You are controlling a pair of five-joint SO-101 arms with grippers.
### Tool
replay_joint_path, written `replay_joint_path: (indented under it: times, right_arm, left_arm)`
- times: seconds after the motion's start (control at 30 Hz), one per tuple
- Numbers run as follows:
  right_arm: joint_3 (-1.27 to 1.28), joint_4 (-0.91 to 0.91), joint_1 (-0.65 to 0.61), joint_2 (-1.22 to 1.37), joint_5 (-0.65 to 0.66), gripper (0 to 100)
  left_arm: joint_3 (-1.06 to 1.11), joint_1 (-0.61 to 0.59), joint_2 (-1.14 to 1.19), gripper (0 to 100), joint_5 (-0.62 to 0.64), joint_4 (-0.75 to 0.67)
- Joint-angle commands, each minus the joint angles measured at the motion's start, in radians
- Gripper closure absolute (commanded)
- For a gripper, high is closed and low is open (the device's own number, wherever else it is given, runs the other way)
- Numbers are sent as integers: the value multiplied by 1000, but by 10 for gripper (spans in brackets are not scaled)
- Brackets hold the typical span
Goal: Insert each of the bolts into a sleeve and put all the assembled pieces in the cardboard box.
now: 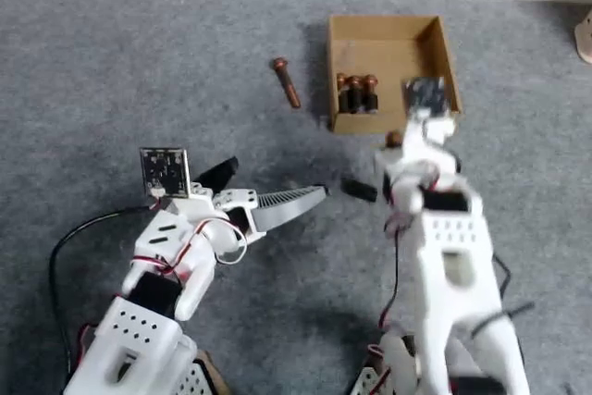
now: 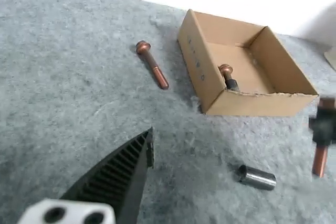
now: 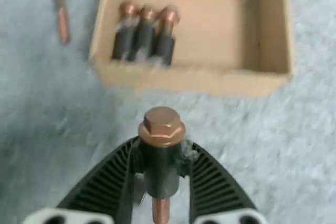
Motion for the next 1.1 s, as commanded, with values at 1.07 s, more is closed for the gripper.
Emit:
replay_joint_path:
  times: [1.07]
  right_arm:
    - [-1254, 42, -2, 1198, -3, 859]
  left_arm:
    - [28, -12, 1, 405, -14, -97]
